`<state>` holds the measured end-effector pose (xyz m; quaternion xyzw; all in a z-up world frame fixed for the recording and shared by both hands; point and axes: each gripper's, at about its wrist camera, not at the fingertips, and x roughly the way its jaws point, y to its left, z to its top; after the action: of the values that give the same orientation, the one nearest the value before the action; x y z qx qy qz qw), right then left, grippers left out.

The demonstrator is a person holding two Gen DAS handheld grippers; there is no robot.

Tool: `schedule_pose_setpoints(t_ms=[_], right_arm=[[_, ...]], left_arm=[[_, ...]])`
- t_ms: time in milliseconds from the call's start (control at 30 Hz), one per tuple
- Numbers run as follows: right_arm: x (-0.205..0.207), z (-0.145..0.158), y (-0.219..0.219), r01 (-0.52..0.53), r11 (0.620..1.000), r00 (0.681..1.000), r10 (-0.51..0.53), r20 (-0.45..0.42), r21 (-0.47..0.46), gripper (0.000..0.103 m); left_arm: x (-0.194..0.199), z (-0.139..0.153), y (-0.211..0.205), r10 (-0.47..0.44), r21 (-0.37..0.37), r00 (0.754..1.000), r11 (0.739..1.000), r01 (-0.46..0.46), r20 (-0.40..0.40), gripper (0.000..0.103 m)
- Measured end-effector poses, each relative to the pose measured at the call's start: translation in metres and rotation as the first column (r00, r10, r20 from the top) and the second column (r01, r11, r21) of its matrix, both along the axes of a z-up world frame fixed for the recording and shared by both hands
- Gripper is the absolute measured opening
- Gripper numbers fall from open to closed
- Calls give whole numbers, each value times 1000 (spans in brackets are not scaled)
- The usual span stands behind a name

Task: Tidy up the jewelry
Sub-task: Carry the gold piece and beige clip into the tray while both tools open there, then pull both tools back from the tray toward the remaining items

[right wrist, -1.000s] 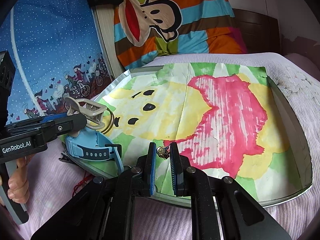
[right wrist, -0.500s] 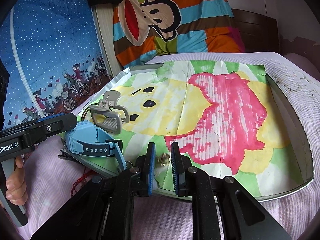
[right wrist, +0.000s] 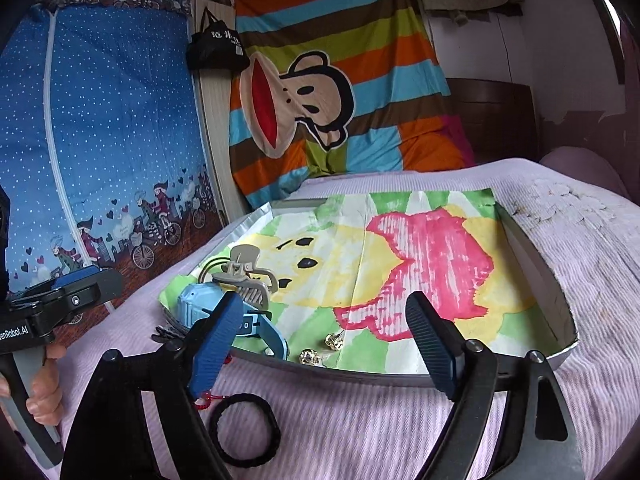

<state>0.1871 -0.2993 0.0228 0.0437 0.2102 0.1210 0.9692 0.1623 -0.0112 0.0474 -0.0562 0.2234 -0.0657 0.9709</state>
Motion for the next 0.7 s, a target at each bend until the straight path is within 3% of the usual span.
schedule_pose_setpoints(t_ms=[233, 467, 700], right_arm=[[-40, 15, 4, 15, 1000, 993, -16, 116, 8, 102], [-73, 23, 0, 38, 999, 983, -40, 177, 16, 102], [-100, 24, -1, 61, 998, 973, -60, 223, 3, 102]], left_arm=[[-26, 5, 0, 27, 10, 997, 1000, -27, 74, 103], [-46, 1, 2, 40, 44, 993, 998, -45, 108, 103], [-66, -5, 10, 59, 21, 989, 998, -62, 133, 103]])
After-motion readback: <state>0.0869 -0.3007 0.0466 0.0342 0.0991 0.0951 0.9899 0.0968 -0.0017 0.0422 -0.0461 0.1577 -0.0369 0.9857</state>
